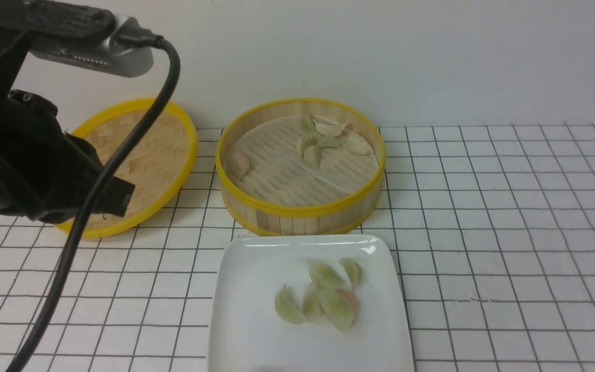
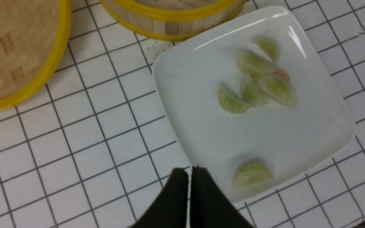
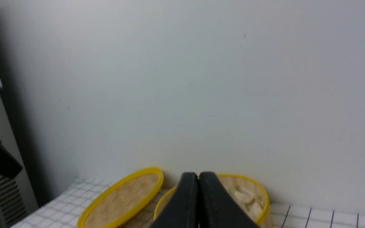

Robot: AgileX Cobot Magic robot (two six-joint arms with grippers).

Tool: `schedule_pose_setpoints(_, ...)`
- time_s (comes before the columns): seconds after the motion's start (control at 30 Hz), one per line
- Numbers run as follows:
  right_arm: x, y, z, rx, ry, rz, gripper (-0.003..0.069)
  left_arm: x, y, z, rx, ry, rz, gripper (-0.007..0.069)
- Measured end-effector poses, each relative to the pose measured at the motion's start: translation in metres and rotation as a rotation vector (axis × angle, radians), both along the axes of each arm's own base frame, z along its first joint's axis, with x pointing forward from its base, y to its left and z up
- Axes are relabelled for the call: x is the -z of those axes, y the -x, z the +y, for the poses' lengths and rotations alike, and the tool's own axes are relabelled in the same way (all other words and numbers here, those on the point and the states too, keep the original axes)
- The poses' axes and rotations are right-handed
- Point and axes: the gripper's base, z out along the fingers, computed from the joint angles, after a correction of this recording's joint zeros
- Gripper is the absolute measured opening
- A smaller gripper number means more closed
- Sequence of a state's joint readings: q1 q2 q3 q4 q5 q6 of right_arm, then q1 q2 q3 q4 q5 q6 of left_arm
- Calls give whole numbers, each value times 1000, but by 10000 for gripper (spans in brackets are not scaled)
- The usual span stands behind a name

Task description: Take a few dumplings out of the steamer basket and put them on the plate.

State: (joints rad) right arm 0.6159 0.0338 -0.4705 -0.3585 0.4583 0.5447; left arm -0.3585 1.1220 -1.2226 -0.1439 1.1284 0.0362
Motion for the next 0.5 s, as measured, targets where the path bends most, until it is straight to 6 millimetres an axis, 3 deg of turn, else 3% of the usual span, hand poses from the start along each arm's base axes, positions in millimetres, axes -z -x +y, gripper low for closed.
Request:
schedule_pose_setpoints(0.13, -4, 9, -8, 19, -33, -79, -13, 8, 11, 3, -8, 33, -43, -6)
schedule_pose_setpoints(0.5, -3, 8, -9, 35, -32, -73, -13, 40, 90, 35, -96, 253, -403, -6)
